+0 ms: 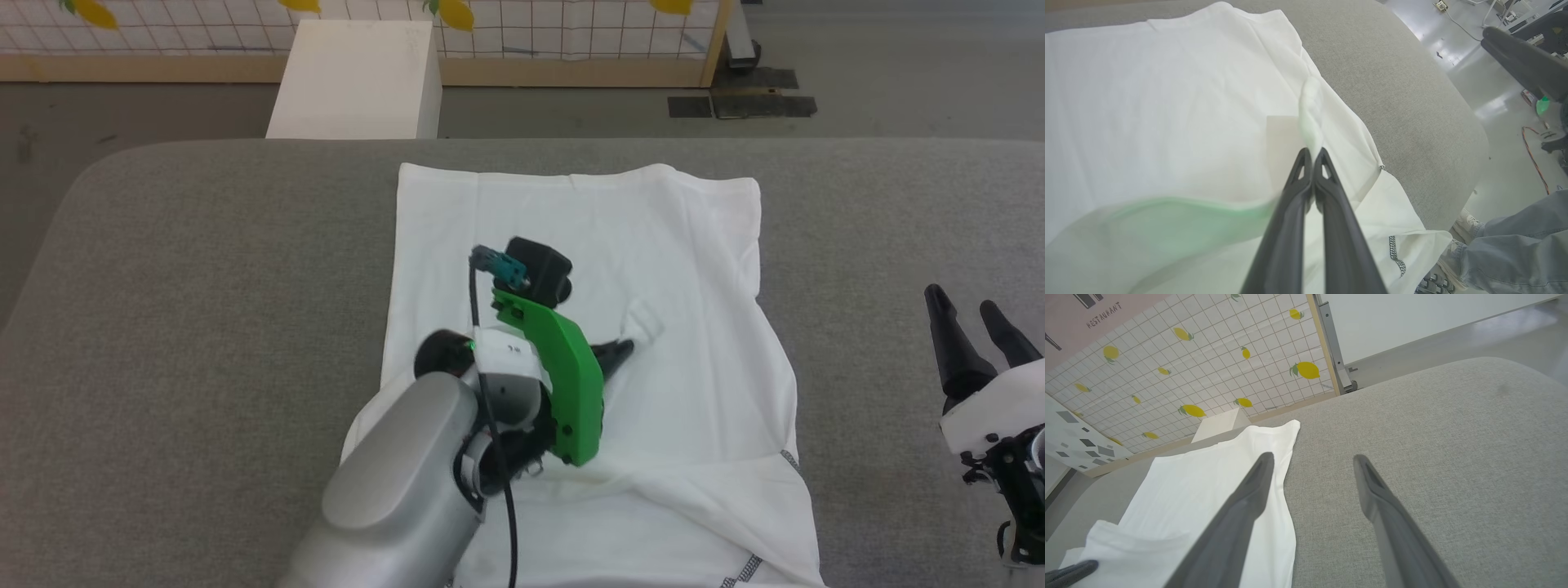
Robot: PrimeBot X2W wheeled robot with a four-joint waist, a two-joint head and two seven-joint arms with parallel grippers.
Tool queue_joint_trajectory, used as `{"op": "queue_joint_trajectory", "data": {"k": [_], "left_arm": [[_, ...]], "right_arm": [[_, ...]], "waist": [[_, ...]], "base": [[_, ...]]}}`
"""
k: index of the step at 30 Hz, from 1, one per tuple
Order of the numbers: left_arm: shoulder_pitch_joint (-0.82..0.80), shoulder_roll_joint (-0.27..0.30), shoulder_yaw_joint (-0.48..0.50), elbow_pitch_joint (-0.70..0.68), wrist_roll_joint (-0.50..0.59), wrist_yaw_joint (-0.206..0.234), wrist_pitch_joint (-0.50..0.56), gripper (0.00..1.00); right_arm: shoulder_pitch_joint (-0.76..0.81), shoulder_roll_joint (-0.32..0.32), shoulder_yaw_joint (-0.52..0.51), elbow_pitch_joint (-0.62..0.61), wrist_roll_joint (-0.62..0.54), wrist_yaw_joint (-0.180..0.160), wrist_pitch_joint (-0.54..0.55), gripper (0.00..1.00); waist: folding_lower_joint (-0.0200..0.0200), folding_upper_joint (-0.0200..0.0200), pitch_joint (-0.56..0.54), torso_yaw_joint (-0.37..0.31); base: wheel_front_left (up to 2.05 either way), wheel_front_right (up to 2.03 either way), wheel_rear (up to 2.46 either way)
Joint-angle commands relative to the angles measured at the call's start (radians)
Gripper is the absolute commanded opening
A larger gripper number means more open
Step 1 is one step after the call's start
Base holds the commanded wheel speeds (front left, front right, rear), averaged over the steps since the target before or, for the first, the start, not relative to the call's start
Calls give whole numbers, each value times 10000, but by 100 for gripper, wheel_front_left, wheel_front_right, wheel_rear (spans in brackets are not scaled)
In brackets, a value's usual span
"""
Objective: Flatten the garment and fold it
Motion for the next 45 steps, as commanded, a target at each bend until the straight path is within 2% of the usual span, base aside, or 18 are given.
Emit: {"op": "queue_joint_trajectory", "data": {"k": [1, 4, 11, 16, 22, 23, 24, 30, 36, 40, 45], "left_arm": [[158, -41, -357, 149, -257, 125, -230, 0], [213, -42, -1337, 662, -733, 342, -474, 0], [131, -44, -3040, 1124, -1824, 358, -484, 0], [32, -44, -3764, 1451, -2266, 463, -419, 0], [-82, -44, -4326, 1950, -2817, 544, 205, 0], [-134, -44, -4328, 1977, -2905, 571, 248, 45], [-165, -44, -4303, 1970, -2966, 585, 240, 100], [-562, -45, -3854, 1713, -3378, 705, -64, 100], [-821, 143, -2608, 1206, -4003, 849, -824, 100], [-982, 663, -1463, 785, -3910, 957, -2291, 100], [-927, 1698, -274, 600, -3200, 1178, -4469, 100]], "right_arm": [[81, 38, 11, -55, -62, -13, 37, 100], [29, 52, 80, -68, -58, -13, 60, 100], [-20, 67, 97, 20, -48, -13, -3, 100], [-39, 76, 64, 87, -24, -13, -81, 100], [-91, 93, 116, 233, -6, -13, -169, 100], [-82, 96, 119, 262, -5, -13, -180, 100], [-73, 97, 114, 275, -6, -13, -187, 100], [107, 112, 14, 426, 7, -13, -240, 100], [282, 124, -28, 525, -6, -13, -246, 100], [346, 131, -24, 529, 7, -13, -240, 100], [319, 136, 96, 483, -10, -13, -205, 100]], "waist": [[0, 96, 182, -191], [0, 96, 359, -412], [0, 96, 612, -755], [0, 96, 726, -810], [0, 96, 669, -784], [0, 96, 625, -751], [0, 96, 600, -728], [0, 96, 226, -415], [0, 96, -184, -99], [0, 96, -333, 65], [0, 96, -293, 200]], "base": [[0, 0, 0], [0, 0, 0], [0, 0, 0], [0, 0, 0], [0, 0, 0], [0, 0, 0], [0, 0, 0], [0, 0, 0], [0, 0, 0], [0, 0, 0], [0, 0, 0]]}}
